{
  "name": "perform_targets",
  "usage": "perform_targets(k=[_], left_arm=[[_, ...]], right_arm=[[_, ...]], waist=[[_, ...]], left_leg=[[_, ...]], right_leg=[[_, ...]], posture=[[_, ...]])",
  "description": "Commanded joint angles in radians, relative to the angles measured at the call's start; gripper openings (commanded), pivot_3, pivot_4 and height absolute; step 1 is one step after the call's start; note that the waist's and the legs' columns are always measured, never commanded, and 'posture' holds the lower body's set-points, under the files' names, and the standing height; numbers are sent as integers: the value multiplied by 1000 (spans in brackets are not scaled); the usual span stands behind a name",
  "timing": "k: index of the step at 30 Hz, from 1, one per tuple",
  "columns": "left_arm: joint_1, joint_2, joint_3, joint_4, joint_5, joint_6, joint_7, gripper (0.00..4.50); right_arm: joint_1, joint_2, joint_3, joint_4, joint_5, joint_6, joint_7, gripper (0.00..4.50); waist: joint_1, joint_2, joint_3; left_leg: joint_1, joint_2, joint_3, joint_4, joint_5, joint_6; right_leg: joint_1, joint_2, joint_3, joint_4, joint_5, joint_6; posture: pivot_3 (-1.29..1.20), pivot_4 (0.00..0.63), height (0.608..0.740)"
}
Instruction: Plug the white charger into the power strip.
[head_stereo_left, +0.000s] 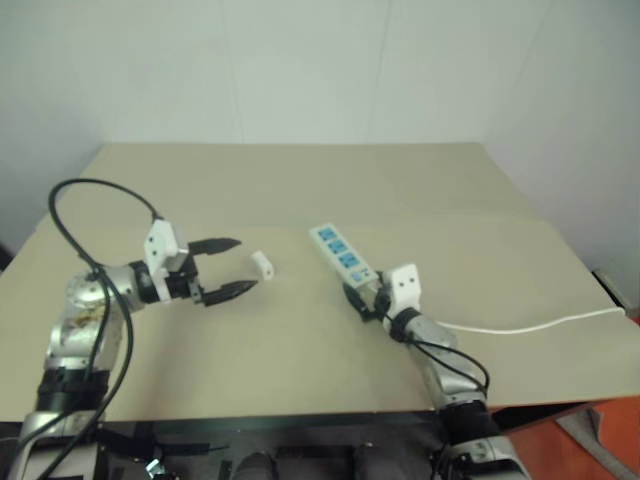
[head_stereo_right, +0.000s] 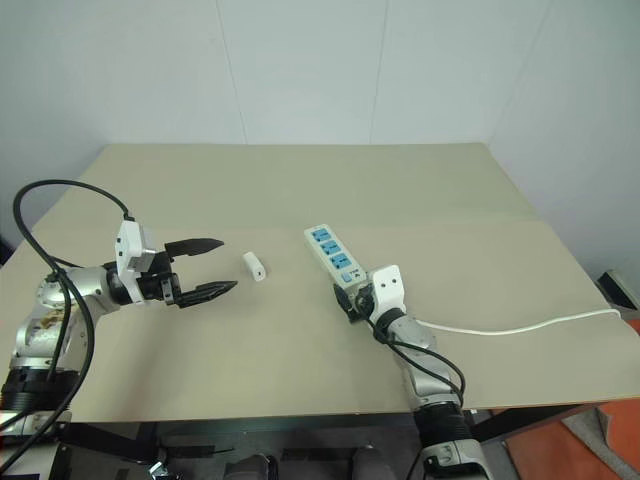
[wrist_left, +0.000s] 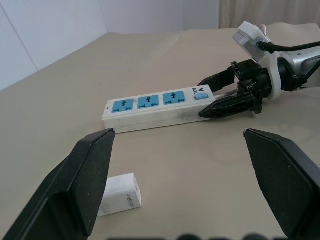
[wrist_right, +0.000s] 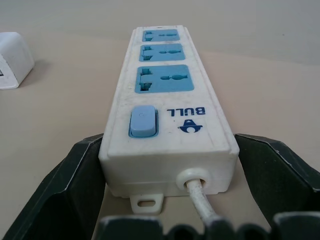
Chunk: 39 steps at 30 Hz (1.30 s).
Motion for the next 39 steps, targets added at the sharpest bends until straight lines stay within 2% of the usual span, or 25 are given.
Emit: perform_targets(k=[1, 4, 9, 13, 20, 23, 29, 32, 36, 39], left_arm=[[-6, 10, 15, -20, 5, -21, 5, 4500], [-2, 10, 16, -23, 6, -21, 8, 4500], [7, 11, 20, -32, 4, -19, 15, 4500], [18, 14, 33, -52, -8, -10, 23, 4500], [-46, 25, 2, -11, 43, -11, 48, 4500], [-123, 31, -19, 28, 55, 7, 26, 4500], [-326, 13, -103, 173, 237, -136, 101, 4500], [-458, 25, -175, 289, 284, -206, -15, 4500], [-646, 38, -293, 521, 363, -376, -277, 4500], [-785, 25, -388, 695, 435, -513, -392, 4500]], right_arm=[[-14, 0, -1, 27, 2, -18, 4, 4082], [-17, 7, 5, 41, 8, -26, 18, 3436], [-31, 12, 21, 70, -18, -33, 4, 3437], [-5, -61, -36, 33, 28, -44, 68, 3437], [68, -298, -122, -22, 162, -53, 344, 3437], [117, -422, -153, -54, 250, -49, 549, 3437], [162, -549, -137, -90, 376, -41, 887, 3437], [134, -555, -90, -95, 387, -38, 1001, 3437], [41, -519, -2, -59, 347, -30, 1063, 3437], [-29, -497, 70, -23, 310, -7, 1097, 3437]], waist=[[0, 0, 0], [-1, -1, -1], [-14, -2, -1], [-17, -2, -1], [13, -2, -1], [13, -2, -1], [1, -2, -1], [-1, -2, -1], [-6, -2, 0], [-5, -2, 0]], left_leg=[[0, 0, 0, 0, 0, 0], [0, 0, 0, 0, 0, 0], [1, 0, 0, 0, 0, 0], [0, 0, 0, 0, 0, 0], [-3, -1, 0, 0, 0, 0], [-4, -1, 0, 0, 0, 0], [-3, -1, 0, 0, 0, 0], [-3, -1, 0, 0, 0, 0], [-4, -1, 0, 0, 0, 0], [-5, -1, 0, 0, 0, 0]], right_leg=[[0, 0, 0, 0, 0, 0], [0, 0, 0, 0, 0, 0], [1, 0, 0, 0, 0, 0], [0, 0, 0, 0, 0, 0], [1, -2, -1, -6, 1, 2], [1, -1, -1, -8, 2, 3], [1, 0, -1, -8, 2, 4], [1, 0, 0, -8, 4, 5], [1, 0, 0, -8, 4, 5], [-1, 1, 0, -9, 4, 5]], posture=[[0, 150, 740], [0, 150, 740], [0, 150, 740], [0, 150, 740], [0, 150, 740], [0, 150, 740], [0, 150, 740], [0, 150, 740], [0, 150, 740], [0, 150, 740]])
